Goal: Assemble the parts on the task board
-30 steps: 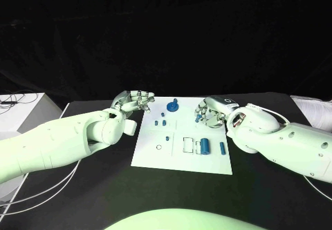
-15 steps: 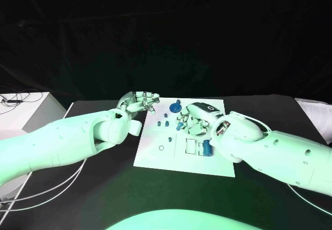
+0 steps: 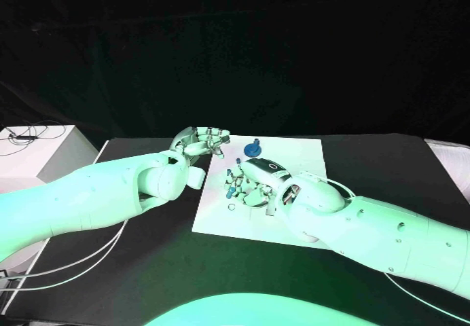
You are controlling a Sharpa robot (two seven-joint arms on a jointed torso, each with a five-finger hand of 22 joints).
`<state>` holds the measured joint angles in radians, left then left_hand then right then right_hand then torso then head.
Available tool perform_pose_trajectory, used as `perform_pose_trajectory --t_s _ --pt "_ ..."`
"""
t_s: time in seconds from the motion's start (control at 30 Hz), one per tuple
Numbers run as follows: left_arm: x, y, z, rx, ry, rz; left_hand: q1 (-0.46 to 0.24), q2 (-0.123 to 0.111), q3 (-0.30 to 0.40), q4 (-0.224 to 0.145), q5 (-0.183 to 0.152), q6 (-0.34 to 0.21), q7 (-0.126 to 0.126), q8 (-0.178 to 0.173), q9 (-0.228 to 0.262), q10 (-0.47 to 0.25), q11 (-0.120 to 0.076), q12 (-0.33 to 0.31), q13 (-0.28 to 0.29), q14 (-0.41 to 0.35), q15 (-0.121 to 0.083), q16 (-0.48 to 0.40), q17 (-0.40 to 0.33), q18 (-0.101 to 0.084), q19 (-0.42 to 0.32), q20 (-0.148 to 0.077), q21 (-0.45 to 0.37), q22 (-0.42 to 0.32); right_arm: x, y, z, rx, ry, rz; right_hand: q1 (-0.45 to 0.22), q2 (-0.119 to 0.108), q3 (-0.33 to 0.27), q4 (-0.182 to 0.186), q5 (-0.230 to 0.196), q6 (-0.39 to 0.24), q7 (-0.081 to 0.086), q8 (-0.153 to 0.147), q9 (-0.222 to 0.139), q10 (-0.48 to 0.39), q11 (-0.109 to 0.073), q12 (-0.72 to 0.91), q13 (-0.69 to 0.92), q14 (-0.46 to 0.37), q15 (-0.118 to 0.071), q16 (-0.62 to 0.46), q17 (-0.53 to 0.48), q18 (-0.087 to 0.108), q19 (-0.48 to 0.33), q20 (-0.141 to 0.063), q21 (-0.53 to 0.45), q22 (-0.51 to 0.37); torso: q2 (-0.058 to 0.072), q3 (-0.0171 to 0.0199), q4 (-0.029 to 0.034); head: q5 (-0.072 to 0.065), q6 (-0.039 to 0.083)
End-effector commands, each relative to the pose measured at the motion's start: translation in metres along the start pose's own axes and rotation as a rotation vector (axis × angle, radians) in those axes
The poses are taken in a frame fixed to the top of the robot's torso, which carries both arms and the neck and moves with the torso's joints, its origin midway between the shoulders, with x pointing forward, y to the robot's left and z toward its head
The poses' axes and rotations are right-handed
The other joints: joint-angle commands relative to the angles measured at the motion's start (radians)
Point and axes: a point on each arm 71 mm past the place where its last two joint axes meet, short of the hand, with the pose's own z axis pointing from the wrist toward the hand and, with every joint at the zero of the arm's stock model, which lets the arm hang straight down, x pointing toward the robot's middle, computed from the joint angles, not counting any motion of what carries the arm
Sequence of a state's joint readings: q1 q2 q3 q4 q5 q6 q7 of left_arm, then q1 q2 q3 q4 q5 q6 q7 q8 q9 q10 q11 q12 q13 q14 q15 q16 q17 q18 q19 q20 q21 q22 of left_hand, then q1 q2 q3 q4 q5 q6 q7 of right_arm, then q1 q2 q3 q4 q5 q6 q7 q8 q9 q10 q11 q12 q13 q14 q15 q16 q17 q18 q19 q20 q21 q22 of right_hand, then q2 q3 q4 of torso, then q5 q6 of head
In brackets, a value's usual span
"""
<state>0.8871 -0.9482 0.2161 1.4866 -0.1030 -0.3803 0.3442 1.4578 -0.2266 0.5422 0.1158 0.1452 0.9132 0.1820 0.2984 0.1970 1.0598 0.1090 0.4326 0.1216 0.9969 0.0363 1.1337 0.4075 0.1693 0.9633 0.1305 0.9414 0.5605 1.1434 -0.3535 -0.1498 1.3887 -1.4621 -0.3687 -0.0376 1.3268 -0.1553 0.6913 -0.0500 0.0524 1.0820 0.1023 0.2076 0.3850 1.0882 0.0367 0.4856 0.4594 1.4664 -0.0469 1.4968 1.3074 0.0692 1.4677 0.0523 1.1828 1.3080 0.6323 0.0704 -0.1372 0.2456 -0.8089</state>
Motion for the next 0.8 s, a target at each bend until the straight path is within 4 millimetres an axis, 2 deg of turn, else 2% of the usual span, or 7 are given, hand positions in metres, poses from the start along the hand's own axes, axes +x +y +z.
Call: perform_pose_trajectory --t_s 0.03,0.2,0.57,0.8 --pt "0.002 -0.001 0.0 0.006 0.006 -0.004 0.01 -0.001 0.002 -0.006 0.006 -0.002 0.0 -0.003 0.001 -0.009 0.0 0.005 0.001 -0.006 0.002 -0.001 0.002 0.015 0.003 0.0 -0.005 -0.001 0.005 0.001 0.002 -0.028 0.003 -0.041 0.005 0.015 0.007 -0.001 0.003 0.008 0.003 0.029 0.044 0.002 -0.008 -0.004 -0.002 0.074 -0.001 0.002 0.124 -0.01 0.072 -0.007 0.003 0.18 0.0 -0.0007 0.0 0.007 -0.007" --pt "0.002 -0.002 0.0 0.006 0.007 -0.004 0.01 -0.001 0.002 -0.006 0.006 -0.002 0.0 -0.003 0.001 -0.009 0.0 0.005 0.001 -0.006 0.002 -0.001 0.002 0.015 0.003 0.0 -0.005 -0.001 0.014 -0.003 0.004 -0.018 0.029 -0.061 0.005 0.014 0.007 -0.002 0.004 0.008 0.003 0.029 0.044 0.002 -0.007 -0.004 -0.002 0.074 0.0 0.003 0.125 -0.01 0.072 -0.007 0.005 0.18 0.0 -0.0001 0.0012 0.011 -0.014" --pt "0.002 -0.002 -0.001 0.005 0.006 -0.003 0.01 -0.001 0.001 -0.006 0.005 -0.002 0.0 -0.002 0.001 -0.01 0.0 0.007 0.001 -0.007 0.002 -0.002 0.002 0.015 0.003 0.0 -0.006 -0.001 0.022 -0.009 0.006 0.017 0.051 -0.114 0.005 0.014 0.008 -0.003 0.004 0.008 0.004 0.029 0.045 0.002 -0.007 -0.005 -0.003 0.074 0.0 0.003 0.125 -0.01 0.072 -0.007 0.006 0.18 0.0 0.0014 -0.0004 0.018 -0.028" --pt "0.002 -0.002 -0.001 0.005 0.007 -0.003 0.01 -0.001 0.001 -0.006 0.005 -0.002 0.0 -0.002 0.001 -0.01 0.0 0.007 0.001 -0.007 0.002 -0.002 0.002 0.015 0.003 0.0 -0.006 -0.001 0.024 -0.008 0.008 0.021 0.058 -0.125 0.004 0.013 0.008 -0.004 0.005 0.008 0.004 0.03 0.045 0.003 -0.007 -0.005 -0.003 0.075 0.0 0.004 0.127 -0.011 0.073 -0.007 0.011 0.181 0.0 0.0015 -0.0001 0.021 -0.033"
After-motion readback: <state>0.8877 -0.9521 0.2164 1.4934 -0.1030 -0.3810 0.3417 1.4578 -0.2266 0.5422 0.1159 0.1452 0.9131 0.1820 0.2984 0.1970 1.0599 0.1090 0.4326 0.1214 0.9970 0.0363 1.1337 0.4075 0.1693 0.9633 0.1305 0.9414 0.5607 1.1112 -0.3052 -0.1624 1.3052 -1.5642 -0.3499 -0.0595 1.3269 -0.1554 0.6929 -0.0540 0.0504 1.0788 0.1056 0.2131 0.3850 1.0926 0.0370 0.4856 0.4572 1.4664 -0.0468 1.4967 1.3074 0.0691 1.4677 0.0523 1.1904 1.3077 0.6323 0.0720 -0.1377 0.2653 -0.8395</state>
